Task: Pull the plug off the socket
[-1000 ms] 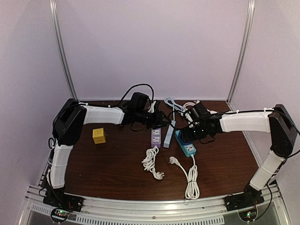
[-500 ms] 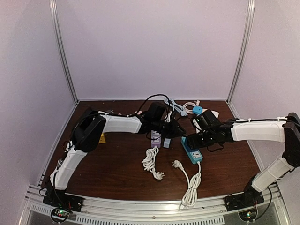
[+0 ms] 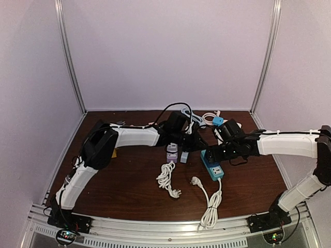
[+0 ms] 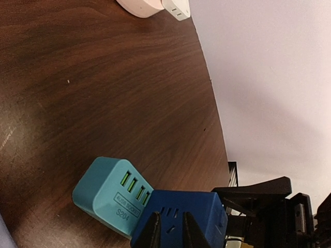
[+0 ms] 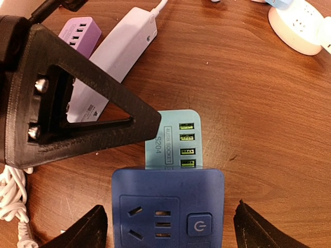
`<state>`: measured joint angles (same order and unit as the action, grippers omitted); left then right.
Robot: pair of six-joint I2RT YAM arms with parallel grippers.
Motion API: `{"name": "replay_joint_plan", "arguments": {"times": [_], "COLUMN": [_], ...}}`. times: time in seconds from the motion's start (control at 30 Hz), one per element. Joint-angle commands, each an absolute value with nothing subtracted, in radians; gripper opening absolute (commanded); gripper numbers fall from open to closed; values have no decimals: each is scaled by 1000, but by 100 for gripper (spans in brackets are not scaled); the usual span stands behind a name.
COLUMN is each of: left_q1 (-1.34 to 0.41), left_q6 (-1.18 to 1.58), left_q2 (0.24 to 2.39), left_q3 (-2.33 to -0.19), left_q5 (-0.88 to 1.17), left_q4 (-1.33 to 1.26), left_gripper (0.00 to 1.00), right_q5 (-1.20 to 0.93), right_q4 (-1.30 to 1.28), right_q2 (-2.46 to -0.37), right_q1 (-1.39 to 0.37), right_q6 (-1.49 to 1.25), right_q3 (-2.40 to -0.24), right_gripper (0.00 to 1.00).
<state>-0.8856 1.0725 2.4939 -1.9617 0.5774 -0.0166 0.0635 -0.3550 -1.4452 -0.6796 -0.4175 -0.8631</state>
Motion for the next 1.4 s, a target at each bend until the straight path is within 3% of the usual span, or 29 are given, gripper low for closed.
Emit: {"name": "replay_joint_plan", "arguments": {"times": [0.0,1.07,1.27,1.37], "left_q1": [-897,-935,-939,-940], "left_q6": [1049,913,888,879], "left_q2": [2545,2661,2687,2695], "left_q3": [-2018,-2214,-2260,-2261], "left_q5": [562,446,408,413], "left_q4": [-6,332,392,400], "left_gripper": [16,10,10,10], "right_q5": [99,60,63,75], "right_q4": [-355,-331,-331,-332], "right_q2": [-1411,-1478,-1462,-1448], "right_q1": [-687,-688,-689,-689], "right_q6": [-416,-380,-380,-384], "right_q3": [-887,-882,-890,-895], "right_gripper": [85,60,41,37]}}
